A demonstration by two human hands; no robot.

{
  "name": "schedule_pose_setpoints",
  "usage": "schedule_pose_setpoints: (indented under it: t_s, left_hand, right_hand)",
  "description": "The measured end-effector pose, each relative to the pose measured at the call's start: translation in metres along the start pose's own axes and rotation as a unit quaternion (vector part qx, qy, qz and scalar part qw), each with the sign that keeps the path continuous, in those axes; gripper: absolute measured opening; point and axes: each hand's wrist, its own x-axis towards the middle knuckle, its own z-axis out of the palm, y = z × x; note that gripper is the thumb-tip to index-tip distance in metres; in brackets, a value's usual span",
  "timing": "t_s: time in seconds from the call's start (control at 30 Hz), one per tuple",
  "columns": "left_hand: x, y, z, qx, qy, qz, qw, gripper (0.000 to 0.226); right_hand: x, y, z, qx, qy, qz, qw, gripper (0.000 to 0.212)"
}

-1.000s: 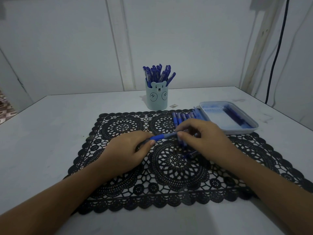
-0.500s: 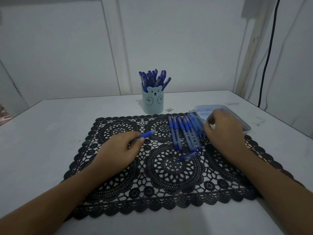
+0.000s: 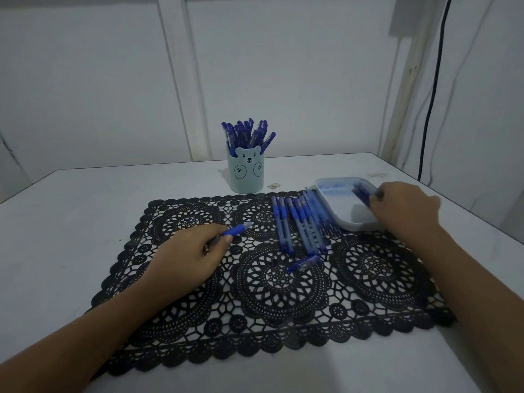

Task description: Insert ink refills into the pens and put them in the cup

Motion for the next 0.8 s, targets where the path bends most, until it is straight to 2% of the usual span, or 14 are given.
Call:
schedule_pose_setpoints:
  t_s: [0.17, 0.37, 0.47, 0.57, 0.8]
  left_hand:
    - [0.0, 0.001, -0.001, 0.003, -0.002, -0.003, 1.0, 0.054]
    - [-0.001, 0.003, -0.002, 0.014, -0.003, -0.003, 1.0, 0.054]
    - [-0.001, 0.004, -0.002, 0.018, -0.008, -0.008, 1.0, 0.047]
    - [-0.001, 0.005, -0.002, 0.02, -0.008, -0.008, 1.0, 0.051]
    - [-0.001, 0.007, -0.002, 0.023, -0.013, -0.002, 1.0, 0.047]
  right_hand:
    - [0.009, 0.012, 0.01, -0.029, -0.071, 0.026, 0.997, 0.02]
    - [0.013, 0.011, 0.008, -0.021, -0.098, 0.018, 0.995, 0.024]
    - [0.014, 0.011, 0.008, -0.007, -0.104, 0.009, 0.995, 0.025]
    - [0.015, 0.011, 0.009, 0.004, -0.11, 0.007, 0.994, 0.025]
    - [0.016, 0.007, 0.01, 0.022, -0.113, 0.009, 0.993, 0.019]
